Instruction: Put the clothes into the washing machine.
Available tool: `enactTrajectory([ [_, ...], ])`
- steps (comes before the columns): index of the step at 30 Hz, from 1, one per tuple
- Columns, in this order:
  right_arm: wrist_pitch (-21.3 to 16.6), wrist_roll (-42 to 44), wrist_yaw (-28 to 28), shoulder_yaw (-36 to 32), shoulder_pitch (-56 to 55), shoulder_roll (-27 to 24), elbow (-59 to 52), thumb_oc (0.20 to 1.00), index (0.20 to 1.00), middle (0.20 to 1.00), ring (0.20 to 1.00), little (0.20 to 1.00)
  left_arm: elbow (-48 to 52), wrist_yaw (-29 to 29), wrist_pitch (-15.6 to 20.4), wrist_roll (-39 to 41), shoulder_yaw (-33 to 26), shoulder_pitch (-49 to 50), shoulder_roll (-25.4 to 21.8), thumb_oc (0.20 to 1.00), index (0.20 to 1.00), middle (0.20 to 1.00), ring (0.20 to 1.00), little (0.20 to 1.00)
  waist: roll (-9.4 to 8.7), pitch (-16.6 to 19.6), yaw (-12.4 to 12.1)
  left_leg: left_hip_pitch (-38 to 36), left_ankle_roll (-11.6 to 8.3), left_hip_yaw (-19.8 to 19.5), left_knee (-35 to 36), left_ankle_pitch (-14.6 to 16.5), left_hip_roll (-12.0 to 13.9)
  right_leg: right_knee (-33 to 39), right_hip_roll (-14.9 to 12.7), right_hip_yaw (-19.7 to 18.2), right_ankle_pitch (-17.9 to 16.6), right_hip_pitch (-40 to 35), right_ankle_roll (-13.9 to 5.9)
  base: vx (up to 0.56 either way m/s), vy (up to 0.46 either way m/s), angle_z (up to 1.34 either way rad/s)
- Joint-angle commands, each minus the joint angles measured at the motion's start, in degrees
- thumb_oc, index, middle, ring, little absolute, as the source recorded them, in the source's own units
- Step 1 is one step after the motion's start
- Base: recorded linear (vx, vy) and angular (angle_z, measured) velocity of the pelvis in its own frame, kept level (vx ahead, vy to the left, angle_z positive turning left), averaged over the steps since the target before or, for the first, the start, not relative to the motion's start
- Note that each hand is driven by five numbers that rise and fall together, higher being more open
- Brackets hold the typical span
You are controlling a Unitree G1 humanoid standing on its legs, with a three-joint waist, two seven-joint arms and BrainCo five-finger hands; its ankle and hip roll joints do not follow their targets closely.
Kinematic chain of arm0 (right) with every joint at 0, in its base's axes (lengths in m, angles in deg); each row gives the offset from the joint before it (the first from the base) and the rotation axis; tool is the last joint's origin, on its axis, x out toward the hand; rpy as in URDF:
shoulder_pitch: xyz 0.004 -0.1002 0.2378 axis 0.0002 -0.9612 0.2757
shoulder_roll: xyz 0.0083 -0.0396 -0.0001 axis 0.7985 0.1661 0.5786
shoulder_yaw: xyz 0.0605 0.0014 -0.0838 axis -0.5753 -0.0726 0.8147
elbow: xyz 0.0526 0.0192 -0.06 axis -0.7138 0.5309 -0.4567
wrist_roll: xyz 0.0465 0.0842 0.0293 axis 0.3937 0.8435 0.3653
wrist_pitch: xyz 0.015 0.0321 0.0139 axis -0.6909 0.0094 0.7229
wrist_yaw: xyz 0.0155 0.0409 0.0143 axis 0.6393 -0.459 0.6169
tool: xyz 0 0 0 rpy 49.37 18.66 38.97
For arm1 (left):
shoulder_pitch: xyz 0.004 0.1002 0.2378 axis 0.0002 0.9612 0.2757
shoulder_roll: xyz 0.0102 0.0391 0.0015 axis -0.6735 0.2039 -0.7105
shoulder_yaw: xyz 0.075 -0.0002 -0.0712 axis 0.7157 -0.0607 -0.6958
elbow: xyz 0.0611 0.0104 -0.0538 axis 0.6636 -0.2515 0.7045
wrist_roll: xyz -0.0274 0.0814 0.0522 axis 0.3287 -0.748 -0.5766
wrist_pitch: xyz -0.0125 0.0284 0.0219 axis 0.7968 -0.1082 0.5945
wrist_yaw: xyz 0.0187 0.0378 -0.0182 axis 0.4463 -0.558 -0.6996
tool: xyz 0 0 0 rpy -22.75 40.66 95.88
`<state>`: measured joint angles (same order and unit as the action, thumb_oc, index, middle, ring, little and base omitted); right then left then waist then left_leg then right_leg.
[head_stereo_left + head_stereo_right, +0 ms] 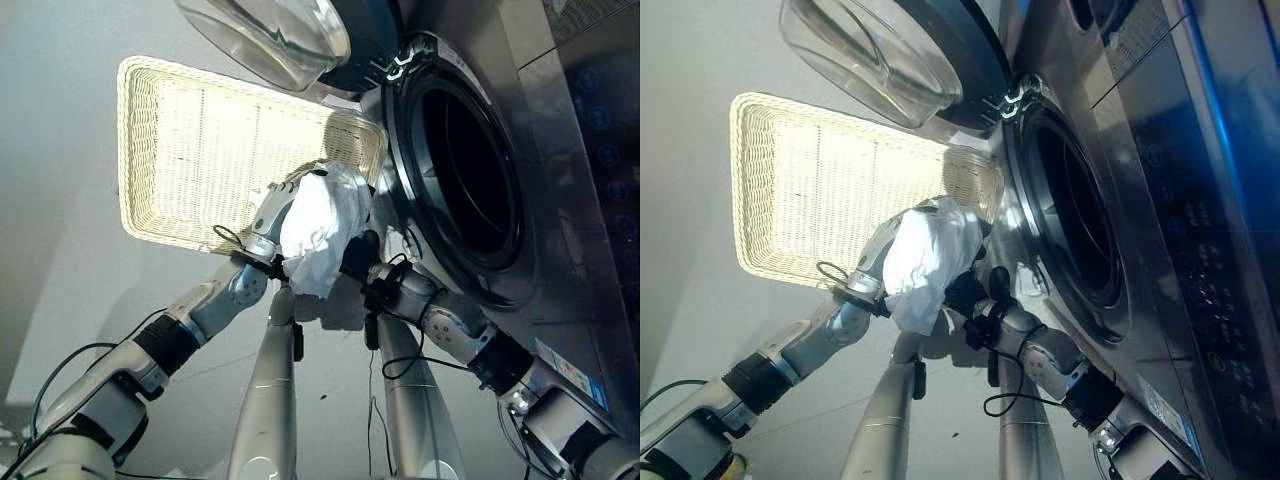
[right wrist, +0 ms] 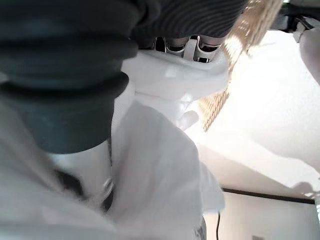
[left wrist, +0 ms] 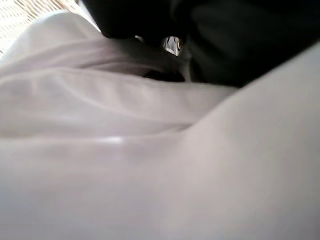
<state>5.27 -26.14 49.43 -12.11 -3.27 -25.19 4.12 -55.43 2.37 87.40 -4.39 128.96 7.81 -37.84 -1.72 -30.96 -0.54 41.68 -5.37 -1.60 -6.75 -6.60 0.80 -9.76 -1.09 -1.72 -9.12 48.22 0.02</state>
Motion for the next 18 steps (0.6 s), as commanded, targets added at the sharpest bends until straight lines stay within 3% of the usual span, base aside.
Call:
enactTrajectory([
  [1, -10.12, 2.29, -0.14, 2.67, -0.34, 3.4, -7.47, 0.2, 0.2, 0.2, 0.2, 0.2, 5.33, 3.03, 1.52, -3.13, 1.68, -0.93, 2.03, 0.2, 0.2, 0.2, 0.2, 0.2, 3.0, 1.16, 2.99, 2.74, 3.53, 0.82, 2.27, -6.46, -3.91, 1.97, 1.11, 5.12, -3.07, -1.56, -3.38, 0.0, 0.0, 0.0],
  [7, -16.37, 0.85, -2.83, 1.38, -2.14, 4.08, -7.78, 0.2, 0.2, 0.2, 0.2, 0.2, 6.85, 4.42, 2.12, -3.31, 2.99, 1.8, 2.98, 0.2, 0.2, 0.2, 0.2, 0.2, 3.27, 1.16, 3.11, 3.1, 3.86, 0.95, 2.33, -6.35, -4.28, 2.27, 1.0, 4.96, -3.53, -1.16, -3.62, 0.0, 0.0, 0.0],
  [11, -22.92, -1.05, -4.05, -0.05, -3.58, 4.2, -6.68, 0.2, 0.2, 0.2, 0.2, 0.2, 6.56, 2.53, 1.24, -4.24, 4.22, 4.07, 3.47, 0.2, 0.2, 0.2, 0.2, 0.2, 3.51, 1.16, 3.17, 2.87, 3.82, 1.28, 2.63, -6.27, -4.3, 2.63, 0.64, 5.18, -3.88, -1.36, -3.93, 0.0, 0.0, 0.0],
  [18, -29.67, -1.01, -6.76, -3.99, -6.09, 3.55, -4.2, 0.2, 0.2, 0.2, 0.2, 0.2, 4.87, 0.03, 0.96, -4.03, 4.05, 7.85, 2.68, 0.2, 0.2, 0.2, 0.2, 0.2, 4.04, 1.16, 3.36, 2.53, 3.63, 2.02, 1.81, -5.63, -4.13, 1.83, 0.18, 5.49, -3.42, -1.67, -4.17, 0.0, 0.001, -0.01],
])
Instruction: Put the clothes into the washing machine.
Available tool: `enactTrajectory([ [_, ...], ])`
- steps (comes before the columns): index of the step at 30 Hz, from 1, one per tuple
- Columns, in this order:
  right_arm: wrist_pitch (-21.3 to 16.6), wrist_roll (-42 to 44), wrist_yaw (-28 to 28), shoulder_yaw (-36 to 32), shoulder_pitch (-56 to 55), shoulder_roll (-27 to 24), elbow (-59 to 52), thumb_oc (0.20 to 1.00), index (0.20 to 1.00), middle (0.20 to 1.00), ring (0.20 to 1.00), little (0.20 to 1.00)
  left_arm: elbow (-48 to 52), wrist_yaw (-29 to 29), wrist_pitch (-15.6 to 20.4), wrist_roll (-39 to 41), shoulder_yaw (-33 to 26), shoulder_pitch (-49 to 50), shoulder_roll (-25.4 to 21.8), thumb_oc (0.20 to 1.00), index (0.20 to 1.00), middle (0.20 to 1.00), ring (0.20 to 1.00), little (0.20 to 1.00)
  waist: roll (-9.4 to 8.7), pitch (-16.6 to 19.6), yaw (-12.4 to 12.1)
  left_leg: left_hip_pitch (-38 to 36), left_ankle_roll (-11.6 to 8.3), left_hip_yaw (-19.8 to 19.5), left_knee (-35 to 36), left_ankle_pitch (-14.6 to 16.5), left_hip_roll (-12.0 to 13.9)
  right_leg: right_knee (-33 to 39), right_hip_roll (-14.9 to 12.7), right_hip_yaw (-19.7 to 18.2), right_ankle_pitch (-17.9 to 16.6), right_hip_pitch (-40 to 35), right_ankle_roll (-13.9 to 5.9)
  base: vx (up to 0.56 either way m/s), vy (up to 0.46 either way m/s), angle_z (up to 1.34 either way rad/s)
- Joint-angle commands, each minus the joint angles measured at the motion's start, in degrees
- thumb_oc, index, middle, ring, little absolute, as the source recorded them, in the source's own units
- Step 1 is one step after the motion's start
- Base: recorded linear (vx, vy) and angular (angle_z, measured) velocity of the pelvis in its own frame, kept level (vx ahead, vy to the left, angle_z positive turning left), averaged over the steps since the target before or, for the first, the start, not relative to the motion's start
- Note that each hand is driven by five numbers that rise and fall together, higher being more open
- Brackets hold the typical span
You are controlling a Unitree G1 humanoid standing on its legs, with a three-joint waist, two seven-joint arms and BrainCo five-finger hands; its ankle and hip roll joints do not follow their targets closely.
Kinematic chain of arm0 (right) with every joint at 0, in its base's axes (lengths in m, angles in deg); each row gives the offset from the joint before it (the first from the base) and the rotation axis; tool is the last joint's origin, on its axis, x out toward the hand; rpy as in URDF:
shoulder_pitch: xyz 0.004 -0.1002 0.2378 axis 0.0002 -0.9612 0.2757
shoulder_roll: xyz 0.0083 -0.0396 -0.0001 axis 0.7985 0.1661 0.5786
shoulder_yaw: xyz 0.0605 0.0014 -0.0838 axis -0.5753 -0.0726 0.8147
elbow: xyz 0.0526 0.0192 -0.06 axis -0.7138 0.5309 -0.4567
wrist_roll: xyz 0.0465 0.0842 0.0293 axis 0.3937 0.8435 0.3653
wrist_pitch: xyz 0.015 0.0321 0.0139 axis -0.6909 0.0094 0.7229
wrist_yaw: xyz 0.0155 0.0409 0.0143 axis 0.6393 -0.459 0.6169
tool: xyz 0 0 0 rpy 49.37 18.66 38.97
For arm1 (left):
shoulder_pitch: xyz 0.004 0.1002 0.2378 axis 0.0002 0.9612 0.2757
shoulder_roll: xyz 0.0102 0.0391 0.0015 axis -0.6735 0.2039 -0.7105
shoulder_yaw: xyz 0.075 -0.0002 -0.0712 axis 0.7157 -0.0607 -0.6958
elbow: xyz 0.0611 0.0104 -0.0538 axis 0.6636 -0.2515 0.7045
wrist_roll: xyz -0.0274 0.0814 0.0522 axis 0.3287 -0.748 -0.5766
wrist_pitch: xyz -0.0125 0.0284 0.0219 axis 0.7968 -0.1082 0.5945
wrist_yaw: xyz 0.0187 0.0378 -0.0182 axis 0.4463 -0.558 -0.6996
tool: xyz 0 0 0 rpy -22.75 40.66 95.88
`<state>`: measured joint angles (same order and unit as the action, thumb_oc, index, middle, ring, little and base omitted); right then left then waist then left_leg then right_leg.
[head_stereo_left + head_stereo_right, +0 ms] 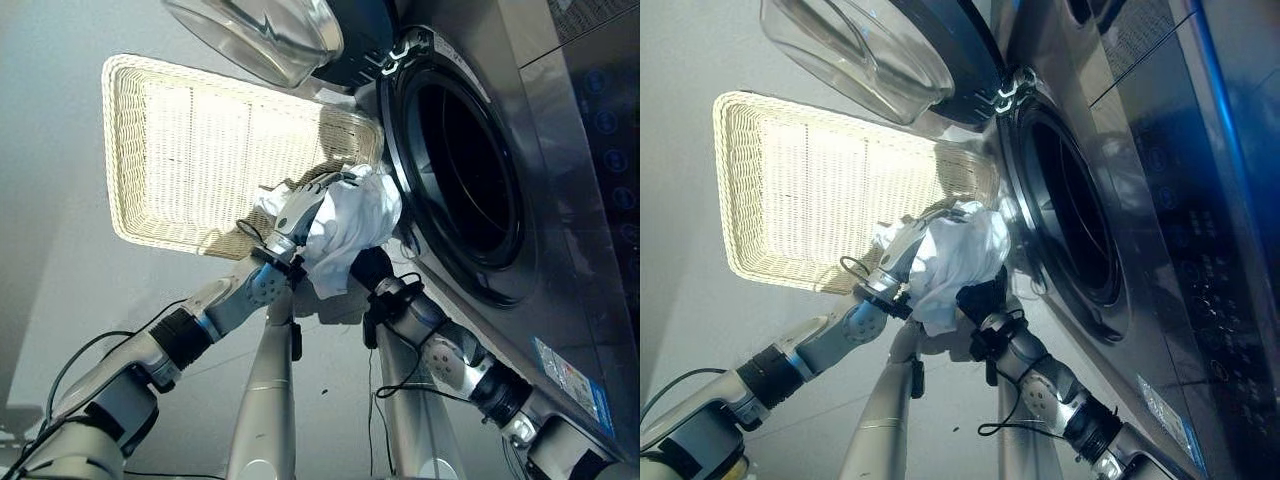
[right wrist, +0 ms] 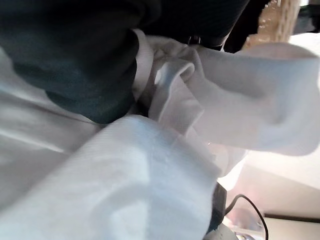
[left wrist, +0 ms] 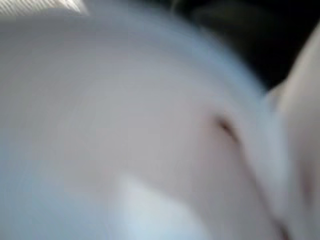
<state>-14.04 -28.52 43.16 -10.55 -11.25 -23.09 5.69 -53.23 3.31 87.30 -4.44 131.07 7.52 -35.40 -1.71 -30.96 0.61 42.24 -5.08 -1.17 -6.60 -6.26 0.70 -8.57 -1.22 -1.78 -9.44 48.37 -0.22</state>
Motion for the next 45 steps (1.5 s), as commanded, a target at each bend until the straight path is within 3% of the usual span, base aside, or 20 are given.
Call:
enactTrajectory([
  [1, -11.28, 2.2, -0.38, -6.09, 1.52, 1.32, -5.02, 0.2, 0.2, 0.2, 0.2, 0.2, 2.27, -1.19, 1.23, -4.02, 2.02, 8.57, 0.15, 0.2, 0.2, 0.2, 0.2, 0.2, 4.15, 1.17, 2.21, 1.87, 3.31, 1.63, 1.56, -5.87, -4.0, 0.58, 0.25, 5.54, -3.01, -1.95, -3.93, 0.0, 0.0, 0.0],
  [2, -12.57, 3.7, -0.23, -7.31, 0.92, 1.28, -3.93, 0.2, 0.2, 0.2, 0.2, 0.2, 1.67, -1.09, 1.26, -4.02, 2.02, 9.2, -0.15, 0.545, 0.545, 0.545, 0.545, 0.545, 4.27, 1.17, 2.26, 1.71, 3.28, 1.7, 1.45, -5.71, -3.97, 0.47, 0.17, 5.54, -2.89, -2.13, -3.95, 0.0, 0.003, -0.03],
  [3, -13.44, 4.56, -0.13, -7.91, 0.57, 1.24, -3.11, 0.2, 0.2, 0.2, 0.2, 0.2, 1.39, -1.06, 0.94, -3.69, 2.31, 9.45, -0.43, 1.0, 1.0, 1.0, 1.0, 1.0, 4.36, 1.17, 2.26, 1.58, 3.26, 1.74, 1.34, -5.64, -3.96, 0.4, 0.11, 5.58, -2.83, -2.3, -3.98, 0.0, 0.0, 0.0],
  [7, -16.32, 7.39, -0.14, -10.01, -0.3, 1.93, -0.91, 0.2, 0.2, 0.2, 0.2, 0.2, -0.01, -2.11, -1.23, 2.38, 2.59, 10.7, -0.49, 1.0, 1.0, 1.0, 1.0, 1.0, 4.65, 1.17, 2.2, 1.33, 3.25, 1.56, 1.28, -5.58, -3.92, 0.06, 0.07, 5.52, -2.61, -2.59, -3.99, 0.0, 0.0, 0.0],
  [15, -21.96, 19.27, 4.86, -19.47, 4.11, 3.99, 10.28, 0.2, 0.2, 0.2, 0.2, 0.2, -11.59, -8.93, 12.39, 28.96, -8.06, 15.96, 5.09, 1.0, 1.0, 1.0, 1.0, 1.0, 6.14, 1.17, 0.33, -0.34, 3.4, 0.22, 2.5, -5.84, -4.27, -0.34, -0.16, 5.93, -1.94, -4.03, -3.91, 0.01, -0.049, 0.0],
  [18, -21.43, 27.82, 7.62, -25.57, 7.15, 4.23, 15.29, 0.2, 0.2, 0.2, 0.2, 0.2, -14.67, -5.78, 16.93, 39.59, -14.83, 18.09, 8.34, 1.0, 1.0, 1.0, 1.0, 1.0, 7.0, 1.17, -0.44, -1.17, 3.23, 0.06, 2.5, -5.23, -4.41, -0.85, -0.47, 6.47, -0.92, -4.78, -3.78, 0.03, -0.068, 0.02],
  [25, -22.26, 50.05, 11.16, -40.56, 17.28, -0.31, 24.46, 0.2, 0.2, 0.2, 0.2, 0.2, -17.84, 1.48, 19.18, 51.31, -25.98, 20.88, 12.23, 1.0, 1.0, 1.0, 1.0, 1.0, 8.91, 1.17, -1.7, -1.37, 3.0, 0.08, 2.41, -5.1, -5.03, -1.28, -0.77, 6.66, -0.18, -5.11, -3.21, 0.02, -0.05, 0.08],
  [27, -28.95, 59.84, 11.85, -45.1, 20.91, -4.36, 26.38, 0.2, 0.2, 0.2, 0.2, 0.2, -18.14, 3.29, 19.5, 52.03, -27.29, 22.67, 12.71, 1.0, 1.0, 1.0, 1.0, 1.0, 9.66, 1.17, -1.97, -1.73, 2.94, 0.39, 2.16, -4.48, -5.11, -1.36, -0.97, 6.73, 0.39, -5.38, -3.05, 0.06, 0.012, 0.01],
  [31, -43.71, 61.19, 7.05, -52.25, 25.89, -14.01, 31.29, 0.2, 0.2, 0.2, 0.2, 0.2, -17.13, 5.15, 19.95, 51.92, -27.55, 26.35, 10.48, 1.0, 1.0, 1.0, 1.0, 1.0, 10.63, 1.17, -2.33, -2.76, 3.07, 0.49, 1.96, -3.2, -5.17, -1.67, -0.98, 6.59, 1.71, -6.51, -2.86, 0.06, 0.009, 0.03],
  [32, -44.36, 61.18, 6.78, -52.31, 26.39, -14.68, 31.8, 0.2, 0.2, 0.2, 0.2, 0.2, -17.03, 5.25, 19.99, 51.99, -27.5, 26.37, 10.41, 1.0, 1.0, 1.0, 1.0, 1.0, 10.74, 1.17, -2.41, -2.4, 3.07, 0.56, 1.96, -3.69, -5.15, -1.56, -0.98, 6.65, 1.19, -6.22, -2.79, 0.03, 0.033, 0.08],
  [33, -55.57, 52.96, 0.73, -54.62, 28.29, -23.01, 35.29, 0.2, 0.2, 0.2, 0.2, 0.2, -14.73, 6.59, 19.45, 54.37, -27.59, 28.39, 8.02, 1.0, 1.0, 1.0, 1.0, 1.0, 10.96, 1.17, -2.36, -2.71, 3.09, 0.58, 1.9, -3.43, -5.21, -1.64, -0.95, 6.66, 1.48, -6.68, -2.6, 0.01, 0.029, 0.06],
  [34, -56.41, 51.1, -1.0, -54.7, 28.5, -23.41, 35.4, 0.2, 0.2, 0.2, 0.2, 0.2, -14.52, 6.72, 19.3, 54.63, -27.56, 28.45, 7.89, 1.0, 1.0, 1.0, 1.0, 1.0, 11.03, 1.17, -2.45, -2.59, 3.09, 0.58, 1.89, -3.56, -5.2, -1.6, -0.94, 6.67, 1.32, -6.59, -2.57, 0.08, 0.037, 0.08],
  [36, -68.41, 42.66, -15.65, -58.79, 25.74, -33.22, 40.92, 0.2, 0.2, 0.2, 0.2, 0.2, -12.65, 9.38, 18.65, 58.7, -29.82, 32.08, 5.18, 1.0, 1.0, 1.0, 1.0, 1.0, 10.31, 1.17, -1.83, -2.7, 3.3, 0.33, 1.12, -2.8, -5.49, -1.57, -1.12, 6.77, 1.16, -6.78, -2.88, 0.04, 0.008, 0.06],
  [38, -71.18, 42.95, -23.83, -62.57, 21.8, -38.19, 43.75, 0.2, 0.2, 0.2, 0.2, 0.2, -12.18, 9.99, 17.67, 61.07, -30.89, 33.06, 3.78, 1.0, 1.0, 1.0, 1.0, 1.0, 9.56, 1.17, -1.0, -2.0, 3.23, -0.02, 0.32, -2.69, -5.54, -1.46, -1.22, 6.61, 0.45, -6.12, -3.24, 0.04, 0.017, 0.04],
  [40, -68.94, 44.83, -27.55, -65.86, 16.74, -41.08, 46.98, 0.2, 0.2, 0.2, 0.2, 0.2, -11.84, 10.15, 16.46, 61.9, -31.45, 33.81, 3.0, 1.0, 1.0, 1.0, 1.0, 1.0, 8.78, 1.17, -0.21, -1.51, 3.3, -0.39, -0.67, -2.45, -5.61, -1.83, -1.01, 6.03, 0.28, -5.77, -3.25, 0.07, 0.004, 0.05],
  [41, -64.99, 47.13, -28.24, -67.7, 14.0, -42.37, 49.24, 0.2, 0.2, 0.2, 0.2, 0.2, -12.03, 10.35, 15.87, 61.55, -31.51, 33.99, 2.7, 1.0, 1.0, 1.0, 1.0, 1.0, 8.36, 1.17, 0.02, -1.26, 3.46, -0.61, -1.28, -2.38, -5.66, -2.14, -0.85, 5.61, 0.3, -5.7, -3.2, 0.07, -0.014, 0.01],
  [42, -58.54, 53.25, -25.04, -68.93, 12.2, -42.83, 50.46, 0.523, 0.523, 0.523, 0.523, 0.523, -12.24, 10.35, 15.54, 61.53, -30.54, 33.36, 2.63, 1.0, 1.0, 1.0, 1.0, 1.0, 8.11, 1.17, -0.35, -0.91, 3.61, -0.57, -1.82, -2.42, -5.65, -2.54, -0.72, 5.26, 0.36, -5.54, -3.21, 0.05, -0.013, -0.03],
  [43, -56.55, 55.87, -22.76, -69.13, 11.99, -42.72, 50.85, 0.708, 0.708, 0.708, 0.708, 0.708, -12.39, 10.36, 15.48, 61.58, -30.24, 33.09, 2.72, 1.0, 1.0, 1.0, 1.0, 1.0, 8.11, 1.17, -0.48, -0.83, 3.63, -0.52, -1.92, -2.41, -5.65, -2.64, -0.72, 5.18, 0.37, -5.47, -3.22, 0.06, -0.026, -0.11],
  [44, -42.72, 61.19, -17.97, -68.21, 13.45, -40.0, 50.84, 1.0, 1.0, 1.0, 1.0, 1.0, -13.08, 10.33, 15.08, 61.34, -28.47, 31.48, 3.32, 1.0, 1.0, 1.0, 1.0, 1.0, 8.36, 1.17, -1.14, -0.56, 3.76, -0.33, -2.27, -2.42, -5.72, -2.86, -0.89, 5.03, 0.34, -5.29, -3.3, 0.04, -0.02, -0.11],
  [45, -40.78, 61.19, -17.99, -67.84, 13.85, -39.39, 51.17, 1.0, 1.0, 1.0, 1.0, 1.0, -13.16, 10.37, 14.98, 61.24, -28.27, 31.12, 3.44, 1.0, 1.0, 1.0, 1.0, 1.0, 8.39, 1.17, -1.36, -0.44, 3.82, -0.31, -2.33, -2.4, -5.82, -2.87, -0.96, 5.04, 0.35, -5.21, -3.3, 0.04, -0.081, -0.09],
])
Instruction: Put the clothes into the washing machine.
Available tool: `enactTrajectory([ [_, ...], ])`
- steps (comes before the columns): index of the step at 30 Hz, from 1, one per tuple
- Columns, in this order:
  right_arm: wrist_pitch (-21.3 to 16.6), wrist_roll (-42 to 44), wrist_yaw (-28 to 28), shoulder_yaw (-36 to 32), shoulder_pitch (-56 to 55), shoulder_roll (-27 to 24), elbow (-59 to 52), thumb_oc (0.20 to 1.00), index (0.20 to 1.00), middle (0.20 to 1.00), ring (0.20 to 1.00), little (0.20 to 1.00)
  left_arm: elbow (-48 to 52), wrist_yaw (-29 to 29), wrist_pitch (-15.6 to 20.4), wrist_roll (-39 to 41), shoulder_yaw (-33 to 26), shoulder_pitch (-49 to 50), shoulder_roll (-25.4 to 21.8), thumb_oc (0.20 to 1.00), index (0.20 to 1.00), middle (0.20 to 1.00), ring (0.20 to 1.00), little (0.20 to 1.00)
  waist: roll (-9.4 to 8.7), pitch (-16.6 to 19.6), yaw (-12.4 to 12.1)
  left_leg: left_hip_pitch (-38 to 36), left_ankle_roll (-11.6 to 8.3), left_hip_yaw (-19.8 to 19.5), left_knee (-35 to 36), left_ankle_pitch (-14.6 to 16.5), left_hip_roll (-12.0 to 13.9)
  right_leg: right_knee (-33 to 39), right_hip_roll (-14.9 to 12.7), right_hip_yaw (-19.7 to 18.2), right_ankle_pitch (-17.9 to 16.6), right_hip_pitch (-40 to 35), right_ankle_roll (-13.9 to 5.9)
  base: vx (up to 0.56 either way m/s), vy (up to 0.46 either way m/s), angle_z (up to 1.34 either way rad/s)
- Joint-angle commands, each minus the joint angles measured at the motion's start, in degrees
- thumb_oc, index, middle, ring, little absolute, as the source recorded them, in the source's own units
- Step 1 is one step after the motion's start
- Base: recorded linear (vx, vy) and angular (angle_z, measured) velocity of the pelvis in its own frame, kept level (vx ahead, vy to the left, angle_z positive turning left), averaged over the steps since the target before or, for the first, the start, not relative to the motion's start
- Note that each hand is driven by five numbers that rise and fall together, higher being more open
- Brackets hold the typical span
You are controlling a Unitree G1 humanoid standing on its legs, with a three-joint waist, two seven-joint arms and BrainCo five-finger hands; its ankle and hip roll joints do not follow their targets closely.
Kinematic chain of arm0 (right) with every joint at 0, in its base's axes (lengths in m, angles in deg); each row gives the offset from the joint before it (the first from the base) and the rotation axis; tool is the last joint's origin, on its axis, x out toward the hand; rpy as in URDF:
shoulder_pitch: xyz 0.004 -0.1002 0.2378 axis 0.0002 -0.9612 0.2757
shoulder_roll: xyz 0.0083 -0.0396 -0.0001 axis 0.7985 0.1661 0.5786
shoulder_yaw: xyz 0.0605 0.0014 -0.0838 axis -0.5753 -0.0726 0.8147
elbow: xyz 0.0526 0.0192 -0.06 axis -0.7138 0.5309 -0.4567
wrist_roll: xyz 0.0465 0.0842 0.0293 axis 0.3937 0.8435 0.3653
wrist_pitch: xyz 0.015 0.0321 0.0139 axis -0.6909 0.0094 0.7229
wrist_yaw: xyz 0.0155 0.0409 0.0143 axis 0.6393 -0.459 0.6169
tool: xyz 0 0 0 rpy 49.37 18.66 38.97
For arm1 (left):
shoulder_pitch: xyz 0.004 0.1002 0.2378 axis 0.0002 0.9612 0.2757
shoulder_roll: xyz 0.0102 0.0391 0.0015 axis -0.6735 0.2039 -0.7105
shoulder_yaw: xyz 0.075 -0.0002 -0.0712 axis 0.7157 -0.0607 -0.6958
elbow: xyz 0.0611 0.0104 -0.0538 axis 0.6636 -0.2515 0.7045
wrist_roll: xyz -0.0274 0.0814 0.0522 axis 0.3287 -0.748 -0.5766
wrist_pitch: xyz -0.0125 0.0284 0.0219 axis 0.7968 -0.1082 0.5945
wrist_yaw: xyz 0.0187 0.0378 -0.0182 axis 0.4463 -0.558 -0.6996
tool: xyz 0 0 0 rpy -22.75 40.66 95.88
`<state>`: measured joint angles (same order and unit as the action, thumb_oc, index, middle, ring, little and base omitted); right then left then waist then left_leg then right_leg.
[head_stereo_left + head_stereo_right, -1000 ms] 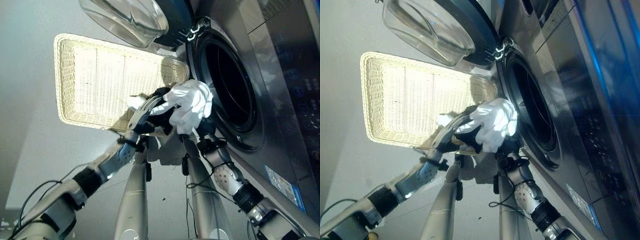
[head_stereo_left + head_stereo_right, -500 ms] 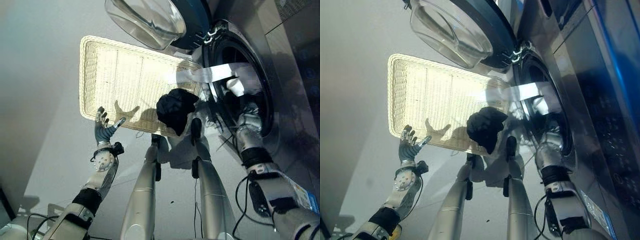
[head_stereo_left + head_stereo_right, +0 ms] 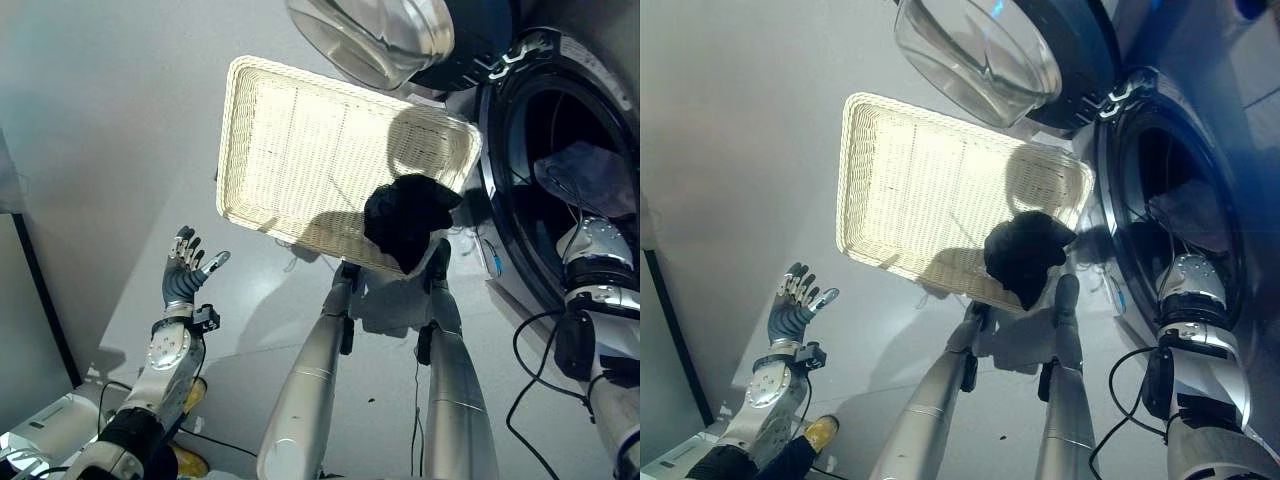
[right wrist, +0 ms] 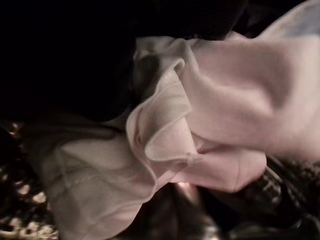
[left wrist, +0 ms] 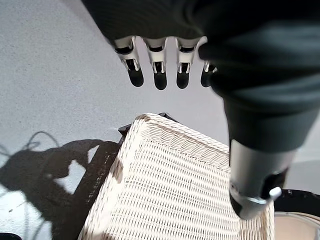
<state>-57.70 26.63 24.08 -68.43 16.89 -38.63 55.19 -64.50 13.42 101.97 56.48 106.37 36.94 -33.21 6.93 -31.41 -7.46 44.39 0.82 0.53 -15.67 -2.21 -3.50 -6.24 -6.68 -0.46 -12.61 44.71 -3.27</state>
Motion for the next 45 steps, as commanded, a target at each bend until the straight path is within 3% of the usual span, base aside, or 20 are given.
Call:
enactTrajectory([
  [1, 12.93, 6.04, 0.01, -7.22, -11.11, -19.8, 1.11, 1.0, 1.0, 1.0, 1.0, 1.0, -1.86, 0.45, -0.33, -0.18, -2.01, 0.2, 2.01, 1.0, 1.0, 1.0, 1.0, 1.0, 0.25, 1.62, 5.56, -2.38, -1.83, -1.96, 6.81, -6.45, -2.08, -5.04, 4.08, 4.07, 3.34, -1.38, -0.39, 0.01, -0.076, -0.01],
  [4, 25.23, 6.04, 1.01, -1.73, -7.08, -13.7, -1.41, 1.0, 1.0, 1.0, 1.0, 1.0, -1.12, 0.1, -1.81, -0.87, -0.72, -1.27, 2.95, 1.0, 1.0, 1.0, 1.0, 1.0, 0.96, 1.62, 4.66, -2.63, -1.77, -2.05, 7.12, -5.81, -2.58, -4.59, 3.29, 4.83, 3.67, -1.64, -0.67, 0.02, -0.052, 0.07],
  [5, 32.57, 6.04, 3.52, 2.94, -4.56, -9.39, -3.59, 1.0, 1.0, 1.0, 1.0, 1.0, 0.21, -0.32, -2.61, -1.45, -0.07, -1.71, 3.56, 1.0, 1.0, 1.0, 1.0, 1.0, 1.46, 1.62, 4.21, -1.93, -1.71, -2.05, 7.46, -6.71, -2.87, -3.94, 2.74, 5.44, 2.73, -1.15, -0.63, 0.0, 0.0, 0.0],
  [6, 34.5, 6.04, 4.07, 4.05, -4.24, -8.3, -4.04, 1.0, 1.0, 1.0, 1.0, 1.0, 0.42, -0.55, -2.76, -1.66, 0.12, -1.74, 3.69, 1.0, 1.0, 1.0, 1.0, 1.0, 1.54, 1.62, 4.14, -1.85, -1.71, -2.03, 7.55, -6.77, -2.86, -3.88, 2.65, 5.6, 2.73, -1.13, -0.65, 0.02, 0.012, -0.1],
  [7, 42.61, 6.04, 8.86, 7.73, -3.93, -6.24, -4.22, 1.0, 1.0, 1.0, 1.0, 1.0, 0.68, -0.89, -2.69, -2.5, 0.75, -1.64, 3.93, 1.0, 1.0, 1.0, 1.0, 1.0, 1.77, 1.62, 3.92, -2.26, -1.77, -2.03, 7.81, -6.29, -2.77, -3.99, 2.6, 5.76, 3.51, -1.5, -0.71, 0.01, 0.02, -0.13],
  [8, 44.11, 6.04, 10.83, 8.93, -3.68, -5.86, -3.93, 1.0, 1.0, 1.0, 1.0, 1.0, 0.76, -1.02, -2.56, -2.68, 0.98, -1.78, 4.04, 1.0, 1.0, 1.0, 1.0, 1.0, 1.8, 1.62, 3.85, -1.85, -1.71, -1.96, 7.96, -6.88, -2.8, -3.86, 2.62, 5.86, 3.01, -1.13, -0.59, 0.0, 0.036, -0.07],
  [9, 49.68, 4.4, 15.81, 13.22, -3.44, -4.98, -3.92, 1.0, 1.0, 1.0, 1.0, 1.0, 0.67, -1.65, -2.52, -2.89, 1.68, -2.12, 4.26, 1.0, 1.0, 1.0, 1.0, 1.0, 1.83, 1.62, 3.64, -1.44, -1.72, -1.83, 8.38, -7.41, -2.65, -3.74, 2.74, 6.07, 2.92, -0.75, -0.43, -0.03, 0.021, 0.04],
  [11, 50.08, -3.92, 19.26, 15.52, -3.25, -4.44, -3.57, 1.0, 1.0, 1.0, 1.0, 1.0, 0.42, -1.57, -2.03, -2.87, 1.8, -1.91, 4.65, 1.0, 1.0, 1.0, 1.0, 1.0, 1.96, 1.62, 3.77, -1.61, -1.79, -1.64, 8.71, -7.42, -2.47, -3.87, 2.92, 5.99, 3.21, -0.77, -0.33, -0.01, 0.056, 0.03],
  [12, 45.93, -12.73, 21.05, 18.29, -3.46, -3.54, -4.37, 1.0, 1.0, 1.0, 1.0, 1.0, -0.6, -1.66, -1.32, -3.15, 2.04, -1.99, 5.49, 1.0, 1.0, 1.0, 1.0, 1.0, 1.83, 1.62, 3.83, -1.29, -1.77, -1.52, 9.06, -7.8, -2.29, -3.93, 3.22, 6.03, 3.13, -0.32, -0.2, -0.01, 0.063, -0.05],
  [13, 45.6, -13.11, 20.95, 18.37, -3.48, -3.32, -4.55, 1.0, 1.0, 1.0, 1.0, 1.0, -0.72, -1.7, -1.22, -3.22, 1.99, -1.99, 5.61, 1.0, 1.0, 1.0, 1.0, 1.0, 1.84, 1.62, 3.91, -1.31, -1.78, -1.48, 9.1, -7.82, -2.28, -3.95, 3.23, 6.0, 3.14, -0.29, -0.19, -0.03, 0.055, -0.07],
  [15, 36.88, -19.93, 20.95, 19.9, -3.5, -2.75, -5.64, 1.0, 1.0, 1.0, 1.0, 1.0, -1.56, -2.27, -0.77, -3.42, 2.22, -1.88, 6.63, 1.0, 1.0, 1.0, 1.0, 1.0, 1.67, 1.62, 4.09, -1.37, -1.8, -1.23, 9.78, -8.12, -2.18, -3.69, 3.68, 5.85, 3.15, -0.23, -0.04, -0.04, 0.048, -0.02],
  [18, 28.22, -22.09, 19.95, 18.43, -3.86, 0.11, -8.7, 1.0, 1.0, 1.0, 1.0, 1.0, -3.71, -2.65, 0.06, -3.79, 2.24, -1.08, 9.04, 1.0, 1.0, 1.0, 1.0, 1.0, 1.75, 1.62, 4.52, -1.37, -1.77, -1.06, 10.2, -8.21, -2.19, -3.49, 4.18, 5.51, 3.06, -0.01, -0.11, -0.06, 0.065, 0.01],
  [23, 25.0, -17.09, 18.92, 15.66, -7.49, 7.52, -15.26, 1.0, 1.0, 1.0, 1.0, 1.0, -7.27, -3.38, 1.93, -3.85, 2.51, -0.44, 13.19, 1.0, 1.0, 1.0, 1.0, 1.0, 2.01, 1.62, 5.5, -1.22, -1.85, -0.21, 10.54, -8.24, -2.03, -3.06, 4.42, 5.02, 2.77, 0.54, -0.06, -0.06, 0.088, -0.06],
  [27, 27.38, -4.24, 25.08, 14.4, -14.52, 14.12, -18.65, 1.0, 1.0, 1.0, 1.0, 1.0, -9.77, -3.17, 3.72, -3.56, 2.43, 0.34, 15.25, 1.0, 1.0, 1.0, 1.0, 1.0, 1.52, 1.62, 6.49, -1.1, -1.82, 0.21, 11.15, -8.48, -1.81, -2.1, 4.4, 4.39, 1.98, 0.73, -0.1, -0.06, 0.053, -0.02],
  [30, 27.67, -7.83, 24.67, 15.32, -16.86, 16.52, -19.93, 1.0, 1.0, 1.0, 1.0, 1.0, -10.34, -4.03, 4.32, -4.05, 2.86, 0.57, 15.93, 1.0, 1.0, 1.0, 1.0, 1.0, 1.27, 1.62, 6.87, -1.2, -1.68, 0.21, 11.72, -8.7, -1.83, -1.41, 4.53, 3.96, 1.44, 0.7, -0.1, -0.03, 0.012, -0.01],
  [31, 26.97, -12.97, 23.34, 16.53, -18.13, 17.42, -20.56, 1.0, 1.0, 1.0, 1.0, 1.0, -10.32, -4.62, 4.21, -4.37, 3.03, 0.85, 16.17, 1.0, 1.0, 1.0, 1.0, 1.0, 1.23, 1.62, 7.01, -1.94, -1.66, 0.25, 12.25, -8.27, -1.77, -1.04, 4.61, 3.7, 1.73, 0.12, -0.14, -0.06, 0.037, -0.01],
  [34, 23.14, -47.69, 10.07, 24.32, -22.06, 18.62, -26.83, 1.0, 1.0, 1.0, 1.0, 1.0, -10.25, -7.02, 3.63, -5.13, 1.86, 1.64, 17.37, 1.0, 1.0, 1.0, 1.0, 1.0, 0.43, 1.62, 7.64, -1.85, -1.92, 0.74, 13.67, -9.75, -1.23, 0.48, 4.48, 3.34, 0.02, 0.18, -0.17, -0.09, 0.049, -0.02],
  [36, 22.54, -60.21, 5.49, 26.78, -23.5, 17.86, -27.6, 1.0, 1.0, 1.0, 1.0, 1.0, -10.43, -7.02, 3.36, -5.08, 1.41, 1.95, 17.49, 1.0, 1.0, 1.0, 1.0, 1.0, 0.11, 1.62, 7.82, -1.85, -2.16, 0.72, 13.75, -9.84, -1.12, 0.63, 4.57, 3.12, 0.04, 0.16, -0.18, -0.06, 0.027, -0.06],
  [39, 25.48, -92.23, -9.31, 33.42, -27.91, 15.29, -34.35, 1.0, 1.0, 1.0, 1.0, 1.0, -11.53, -7.31, 2.84, -6.41, -0.21, 3.81, 19.19, 1.0, 1.0, 1.0, 1.0, 1.0, -0.74, 1.62, 8.62, -2.27, -2.14, 0.44, 14.08, -9.95, -0.97, 0.63, 4.94, 2.54, 0.15, -0.15, -0.31, -0.07, 0.021, -0.03],
  [45, 28.05, -114.88, -14.09, 38.64, -30.14, 13.33, -39.75, 1.0, 1.0, 1.0, 1.0, 1.0, -15.52, -5.1, 1.96, -6.44, -2.49, 5.92, 20.69, 1.0, 1.0, 1.0, 1.0, 1.0, -1.39, 1.62, 8.84, -2.82, -2.29, -0.37, 14.58, -10.14, -1.18, 1.19, 4.76, 2.65, -0.08, -0.79, -0.92, -0.05, -0.017, 0.0],
])
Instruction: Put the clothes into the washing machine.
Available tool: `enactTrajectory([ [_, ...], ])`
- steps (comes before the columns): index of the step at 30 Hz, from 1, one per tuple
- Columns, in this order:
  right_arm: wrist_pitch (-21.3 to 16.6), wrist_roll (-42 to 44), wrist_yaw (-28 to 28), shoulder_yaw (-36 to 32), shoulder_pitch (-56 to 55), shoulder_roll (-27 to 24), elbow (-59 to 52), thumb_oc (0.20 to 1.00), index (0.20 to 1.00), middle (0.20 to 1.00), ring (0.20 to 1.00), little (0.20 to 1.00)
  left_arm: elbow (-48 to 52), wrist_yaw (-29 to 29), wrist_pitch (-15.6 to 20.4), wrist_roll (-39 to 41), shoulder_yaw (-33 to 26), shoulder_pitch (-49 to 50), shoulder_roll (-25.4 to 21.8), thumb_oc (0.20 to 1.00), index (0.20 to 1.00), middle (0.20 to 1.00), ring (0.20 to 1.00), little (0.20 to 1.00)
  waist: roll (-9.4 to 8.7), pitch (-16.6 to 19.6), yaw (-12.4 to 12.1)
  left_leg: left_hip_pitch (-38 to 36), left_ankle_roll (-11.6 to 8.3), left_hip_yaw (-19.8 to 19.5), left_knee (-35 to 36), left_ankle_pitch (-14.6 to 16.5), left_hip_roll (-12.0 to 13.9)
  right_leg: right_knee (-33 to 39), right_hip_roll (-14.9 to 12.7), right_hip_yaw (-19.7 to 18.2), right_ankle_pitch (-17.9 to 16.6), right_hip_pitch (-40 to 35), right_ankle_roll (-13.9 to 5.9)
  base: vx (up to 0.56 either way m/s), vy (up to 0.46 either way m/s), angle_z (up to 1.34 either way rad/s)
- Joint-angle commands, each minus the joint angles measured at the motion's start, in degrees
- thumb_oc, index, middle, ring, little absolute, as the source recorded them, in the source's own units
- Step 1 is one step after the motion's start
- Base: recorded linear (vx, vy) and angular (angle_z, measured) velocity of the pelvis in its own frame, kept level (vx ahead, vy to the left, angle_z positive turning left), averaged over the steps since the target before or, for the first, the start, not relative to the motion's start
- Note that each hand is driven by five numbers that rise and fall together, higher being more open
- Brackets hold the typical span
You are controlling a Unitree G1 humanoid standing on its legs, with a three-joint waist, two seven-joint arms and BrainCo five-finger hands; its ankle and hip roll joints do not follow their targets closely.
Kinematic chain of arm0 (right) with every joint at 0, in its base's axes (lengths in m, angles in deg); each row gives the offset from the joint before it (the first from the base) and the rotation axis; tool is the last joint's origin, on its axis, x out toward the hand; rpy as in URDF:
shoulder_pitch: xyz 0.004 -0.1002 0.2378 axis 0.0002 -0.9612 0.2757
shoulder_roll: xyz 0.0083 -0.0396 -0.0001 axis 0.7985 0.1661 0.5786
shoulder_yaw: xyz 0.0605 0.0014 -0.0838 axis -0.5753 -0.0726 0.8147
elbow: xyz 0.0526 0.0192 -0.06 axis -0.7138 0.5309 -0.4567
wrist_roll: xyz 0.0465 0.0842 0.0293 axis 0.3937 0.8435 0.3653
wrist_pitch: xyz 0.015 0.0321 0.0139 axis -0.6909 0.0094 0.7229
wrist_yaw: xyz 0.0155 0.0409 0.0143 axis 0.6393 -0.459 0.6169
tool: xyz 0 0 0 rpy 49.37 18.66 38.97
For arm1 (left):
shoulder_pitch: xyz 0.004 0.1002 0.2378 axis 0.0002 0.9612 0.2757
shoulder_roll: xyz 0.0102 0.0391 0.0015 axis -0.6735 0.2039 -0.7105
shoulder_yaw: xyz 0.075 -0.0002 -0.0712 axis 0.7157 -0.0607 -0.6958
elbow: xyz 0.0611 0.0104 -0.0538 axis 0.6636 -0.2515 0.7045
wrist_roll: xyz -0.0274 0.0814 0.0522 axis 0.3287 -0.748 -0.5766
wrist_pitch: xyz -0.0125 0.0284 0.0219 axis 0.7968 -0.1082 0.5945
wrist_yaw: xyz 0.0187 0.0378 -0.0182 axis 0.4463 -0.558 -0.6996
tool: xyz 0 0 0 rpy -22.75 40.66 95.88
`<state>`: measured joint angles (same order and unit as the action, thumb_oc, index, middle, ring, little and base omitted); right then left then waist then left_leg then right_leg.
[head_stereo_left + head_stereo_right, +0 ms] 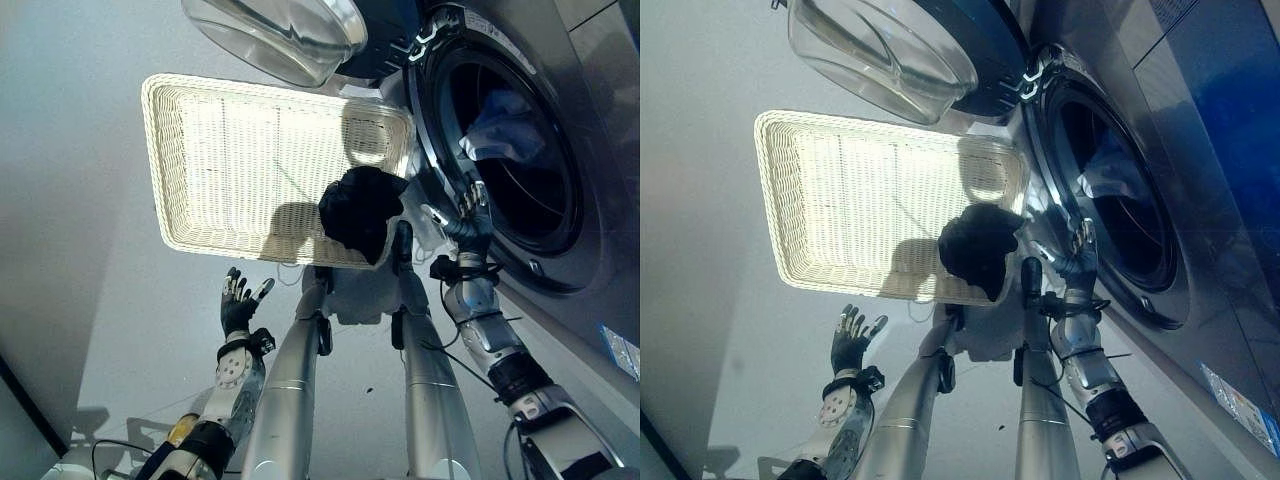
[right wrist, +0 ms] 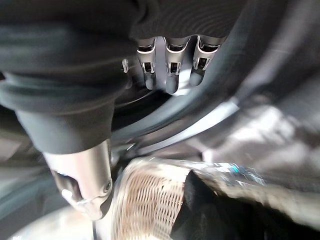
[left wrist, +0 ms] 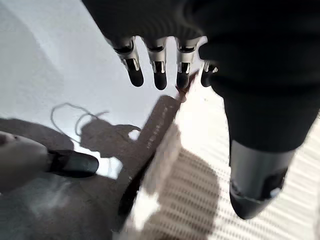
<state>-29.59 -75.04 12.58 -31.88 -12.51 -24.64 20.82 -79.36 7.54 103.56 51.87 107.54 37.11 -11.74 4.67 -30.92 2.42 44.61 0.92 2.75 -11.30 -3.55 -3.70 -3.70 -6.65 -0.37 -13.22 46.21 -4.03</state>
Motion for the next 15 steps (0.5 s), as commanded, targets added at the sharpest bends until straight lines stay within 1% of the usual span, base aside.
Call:
enactTrajectory([
  [1, 0.03, -17.58, -3.07, 3.71, -0.49, -0.85, -6.43, 1.0, 1.0, 1.0, 1.0, 1.0, -1.77, 1.64, 0.18, -1.24, -4.09, 5.79, -0.34, 1.0, 1.0, 1.0, 1.0, 1.0, 0.72, 1.12, -1.1, -2.8, -2.45, -2.61, 10.28, -9.1, -1.01, -1.11, 4.65, 2.66, 0.21, -2.17, -0.29, -0.04, -0.001, 0.01],
  [2, 0.46, -19.48, -3.16, 4.51, -0.32, -1.1, -6.85, 1.0, 1.0, 1.0, 1.0, 1.0, -2.36, 2.12, 0.18, -0.91, -4.23, 5.81, -0.21, 1.0, 1.0, 1.0, 1.0, 1.0, 0.68, 1.12, -1.13, -2.83, -2.47, -2.63, 10.33, -9.15, -0.99, -1.08, 4.63, 2.7, 0.2, -2.2, -0.33, -0.05, 0.0, 0.0],
  [3, 1.41, -22.35, -2.6, 7.2, 0.57, -1.95, -8.0, 1.0, 1.0, 1.0, 1.0, 1.0, -3.92, 3.15, -0.08, 0.56, -4.42, 5.61, 0.03, 1.0, 1.0, 1.0, 1.0, 1.0, 0.58, 1.12, -1.34, -2.82, -2.58, -2.89, 10.5, -9.28, -0.9, -1.09, 4.6, 2.77, 0.31, -2.22, -0.46, -0.03, -0.007, 0.02],
  [5, 2.02, -25.25, -2.02, 9.62, 1.99, -2.45, -8.49, 1.0, 1.0, 1.0, 1.0, 1.0, -5.68, 4.19, 0.25, 0.96, -4.42, 5.14, 0.2, 1.0, 1.0, 1.0, 1.0, 1.0, 0.51, 1.12, -1.59, -2.83, -2.7, -3.11, 10.87, -9.45, -0.89, -0.84, 4.53, 2.94, 0.35, -2.34, -0.61, -0.03, -0.021, 0.06],
  [6, 2.85, -27.76, -1.22, 10.77, 2.95, -2.84, -8.75, 1.0, 1.0, 1.0, 1.0, 1.0, -6.18, 4.43, 0.17, 1.18, -4.24, 4.8, 0.19, 1.0, 1.0, 1.0, 1.0, 1.0, 0.49, 1.12, -1.81, -2.75, -2.73, -3.27, 10.96, -9.57, -0.89, -0.85, 4.53, 3.03, 0.37, -2.31, -0.68, -0.02, -0.017, 0.1],
  [7, 2.84, -28.15, -1.2, 10.91, 3.07, -2.85, -8.75, 1.0, 1.0, 1.0, 1.0, 1.0, -6.25, 4.5, 0.15, 1.3, -4.25, 4.74, 0.2, 1.0, 1.0, 1.0, 1.0, 1.0, 0.5, 1.12, -1.79, -2.73, -2.73, -3.31, 10.97, -9.58, -0.9, -0.86, 4.53, 3.06, 0.39, -2.29, -0.68, -0.02, -0.021, 0.14],
  [8, 6.12, -32.55, -0.33, 13.79, 5.49, -4.17, -9.25, 1.0, 1.0, 1.0, 1.0, 1.0, -6.94, 5.16, 0.07, 1.87, -3.72, 4.18, 0.02, 1.0, 1.0, 1.0, 1.0, 1.0, 0.56, 1.12, -2.32, -2.71, -2.88, -3.64, 11.12, -9.73, -0.9, -0.84, 4.41, 3.25, 0.51, -2.39, -0.85, -0.01, -0.02, 0.13],
  [9, 7.52, -33.48, 0.31, 14.76, 6.43, -4.51, -9.18, 1.0, 1.0, 1.0, 1.0, 1.0, -7.13, 5.26, 0.07, 1.86, -3.55, 3.96, 0.0, 1.0, 1.0, 1.0, 1.0, 1.0, 0.58, 1.12, -2.45, -2.73, -2.9, -3.78, 11.15, -9.75, -0.94, -0.84, 4.37, 3.34, 0.53, -2.41, -0.91, -0.02, -0.05, 0.13],
  [11, 11.79, -35.2, 2.28, 18.42, 10.46, -5.72, -7.98, 1.0, 1.0, 1.0, 1.0, 1.0, -7.8, 5.78, -0.03, 2.04, -2.75, 3.06, -0.41, 1.0, 1.0, 1.0, 1.0, 1.0, 0.67, 1.12, -3.28, -2.69, -3.02, -4.2, 11.19, -9.83, -1.02, -0.91, 4.15, 3.74, 0.61, -2.43, -1.11, -0.01, -0.059, 0.08],
  [12, 12.34, -34.9, 2.91, 19.09, 11.25, -5.83, -7.62, 1.0, 1.0, 1.0, 1.0, 1.0, -7.94, 5.88, -0.05, 2.09, -2.64, 2.86, -0.47, 1.0, 1.0, 1.0, 1.0, 1.0, 0.7, 1.12, -3.42, -2.71, -3.02, -4.29, 11.23, -9.86, -1.05, -0.92, 4.11, 3.83, 0.63, -2.46, -1.13, -0.01, -0.052, 0.06],
  [13, 13.78, -34.91, 4.2, 20.31, 12.82, -5.99, -6.92, 1.0, 1.0, 1.0, 1.0, 1.0, -8.21, 6.02, -0.15, 2.07, -2.42, 2.38, -0.58, 1.0, 1.0, 1.0, 1.0, 1.0, 0.71, 1.12, -3.71, -2.74, -3.02, -4.48, 11.27, -9.87, -1.12, -0.94, 4.04, 4.05, 0.72, -2.55, -1.19, 0.0, -0.059, 0.1],
  [14, 14.64, -34.66, 4.72, 22.53, 15.49, -6.31, -5.49, 1.0, 1.0, 1.0, 1.0, 1.0, -8.98, 7.02, -0.11, 2.19, -2.11, 1.9, -0.93, 1.0, 1.0, 1.0, 1.0, 1.0, 0.82, 1.12, -4.32, -2.75, -3.04, -4.83, 11.2, -9.88, -1.14, -1.16, 4.0, 4.21, 0.92, -2.6, -1.2, 0.0, -0.052, 0.09],
  [15, 14.62, -34.64, 4.7, 22.58, 15.57, -6.29, -5.42, 1.0, 1.0, 1.0, 1.0, 1.0, -9.02, 7.06, -0.1, 2.22, -2.15, 1.87, -0.92, 1.0, 1.0, 1.0, 1.0, 1.0, 0.84, 1.12, -4.27, -2.73, -3.04, -4.86, 11.2, -9.87, -1.14, -1.17, 3.99, 4.24, 0.93, -2.59, -1.19, 0.01, -0.049, 0.09],
])
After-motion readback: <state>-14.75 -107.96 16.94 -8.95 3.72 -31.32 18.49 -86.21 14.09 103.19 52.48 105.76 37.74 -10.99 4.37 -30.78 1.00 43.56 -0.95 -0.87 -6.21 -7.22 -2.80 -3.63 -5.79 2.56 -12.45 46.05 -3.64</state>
